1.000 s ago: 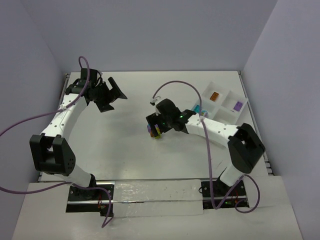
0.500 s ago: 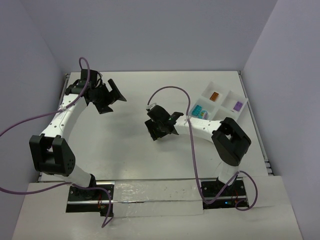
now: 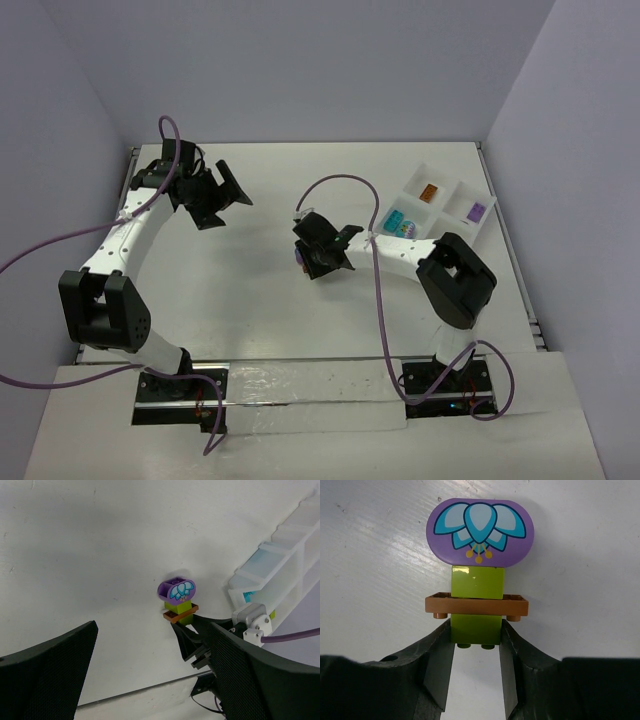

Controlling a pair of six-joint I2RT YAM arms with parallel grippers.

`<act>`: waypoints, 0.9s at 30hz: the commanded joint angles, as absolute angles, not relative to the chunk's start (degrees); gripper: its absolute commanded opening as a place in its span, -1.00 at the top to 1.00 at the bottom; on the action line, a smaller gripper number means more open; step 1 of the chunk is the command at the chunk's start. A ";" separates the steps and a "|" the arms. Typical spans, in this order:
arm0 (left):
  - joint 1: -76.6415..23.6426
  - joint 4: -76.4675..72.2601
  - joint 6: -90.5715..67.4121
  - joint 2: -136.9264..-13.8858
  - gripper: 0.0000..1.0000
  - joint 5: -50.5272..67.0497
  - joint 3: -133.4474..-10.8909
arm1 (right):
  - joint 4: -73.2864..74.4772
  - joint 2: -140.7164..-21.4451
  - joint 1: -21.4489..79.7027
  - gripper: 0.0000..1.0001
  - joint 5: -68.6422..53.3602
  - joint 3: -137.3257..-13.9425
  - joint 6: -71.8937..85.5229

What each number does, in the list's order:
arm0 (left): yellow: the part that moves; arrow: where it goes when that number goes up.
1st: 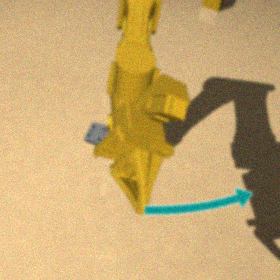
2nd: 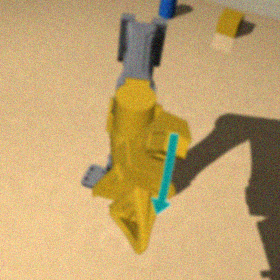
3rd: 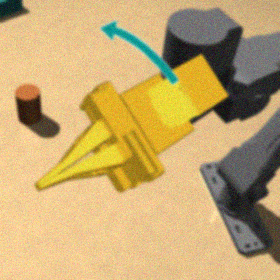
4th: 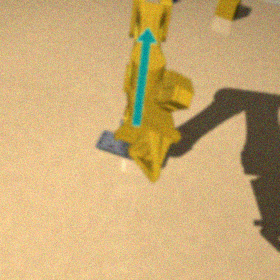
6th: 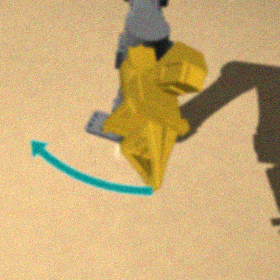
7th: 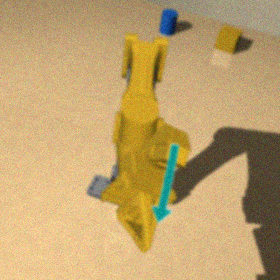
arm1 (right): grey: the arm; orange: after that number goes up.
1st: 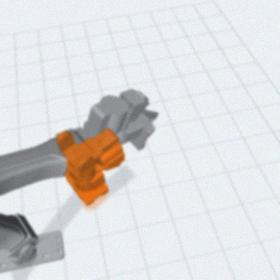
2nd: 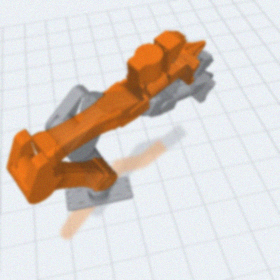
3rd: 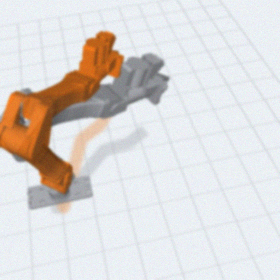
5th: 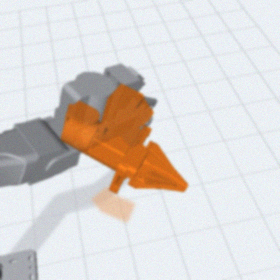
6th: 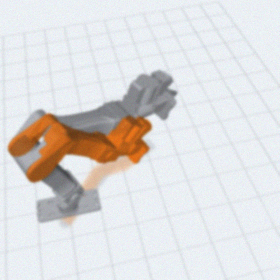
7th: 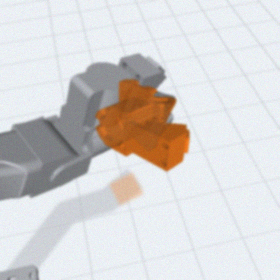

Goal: Sort the legos into containers by color

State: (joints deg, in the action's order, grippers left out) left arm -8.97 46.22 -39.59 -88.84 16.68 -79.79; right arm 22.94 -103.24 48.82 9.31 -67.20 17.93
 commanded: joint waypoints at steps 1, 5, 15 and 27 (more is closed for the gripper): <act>-9.23 44.63 -39.23 -89.41 -0.96 18.53 -79.40 | 21.62 -102.87 48.60 0.66 10.13 -68.59 18.05; -9.26 40.71 -39.58 -89.85 -0.96 24.50 -76.76 | 19.97 -98.43 48.63 0.98 10.24 -66.52 16.40; -11.07 17.40 -44.06 -90.71 -0.99 54.75 -64.30 | 6.66 -83.64 48.69 1.00 3.35 -57.22 12.58; -13.85 10.16 -45.47 -93.45 -0.86 61.05 -63.42 | 5.72 -80.68 48.69 1.00 1.76 -58.36 13.01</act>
State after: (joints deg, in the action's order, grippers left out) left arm -12.63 15.30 -45.19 -92.31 56.13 -62.22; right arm 8.40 -83.64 48.75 2.23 -57.52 13.77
